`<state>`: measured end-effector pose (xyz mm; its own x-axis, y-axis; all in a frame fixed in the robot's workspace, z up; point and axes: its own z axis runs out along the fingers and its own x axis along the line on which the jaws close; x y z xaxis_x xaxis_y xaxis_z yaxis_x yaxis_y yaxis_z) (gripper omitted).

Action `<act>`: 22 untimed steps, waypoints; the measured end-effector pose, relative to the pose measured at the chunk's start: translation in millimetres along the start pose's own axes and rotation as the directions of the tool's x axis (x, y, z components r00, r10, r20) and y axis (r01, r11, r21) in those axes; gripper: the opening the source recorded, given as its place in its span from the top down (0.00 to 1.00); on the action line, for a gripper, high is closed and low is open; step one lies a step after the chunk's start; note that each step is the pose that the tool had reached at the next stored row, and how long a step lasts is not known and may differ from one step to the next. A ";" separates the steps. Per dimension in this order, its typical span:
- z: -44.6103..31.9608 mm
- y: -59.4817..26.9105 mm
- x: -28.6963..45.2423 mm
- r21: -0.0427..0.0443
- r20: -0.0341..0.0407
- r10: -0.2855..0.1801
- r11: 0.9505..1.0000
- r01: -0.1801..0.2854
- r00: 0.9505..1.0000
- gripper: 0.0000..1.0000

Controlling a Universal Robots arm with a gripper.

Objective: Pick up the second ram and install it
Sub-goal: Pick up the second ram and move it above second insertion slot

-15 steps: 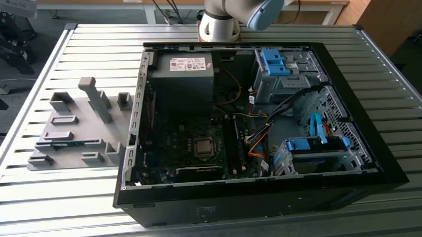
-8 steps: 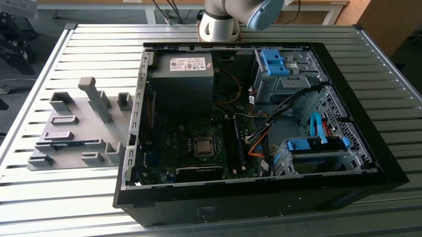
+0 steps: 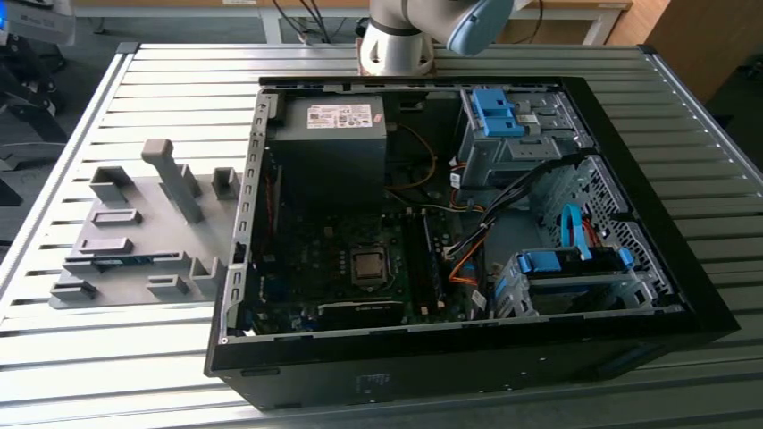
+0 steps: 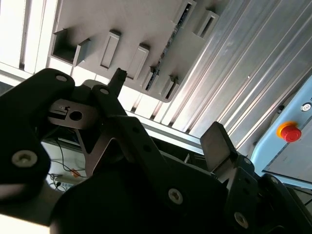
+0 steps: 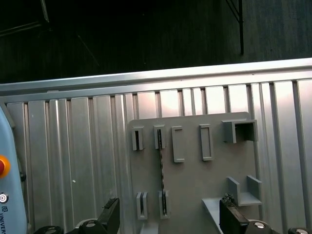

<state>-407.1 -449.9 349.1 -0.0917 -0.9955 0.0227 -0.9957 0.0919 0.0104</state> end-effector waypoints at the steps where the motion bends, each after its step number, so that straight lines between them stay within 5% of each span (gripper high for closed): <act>1: 0.4 0.0 0.1 0.000 0.000 0.000 1.000 0.000 1.000 0.12; 14: 0.9 0.0 0.1 0.000 0.000 0.000 1.000 0.000 1.000 0.05; 22: 9.5 -0.1 -0.1 0.000 0.000 0.000 1.000 0.000 1.000 0.30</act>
<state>-407.1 -450.0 339.6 -0.0917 -0.9955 0.0227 -0.9957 0.0919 0.0104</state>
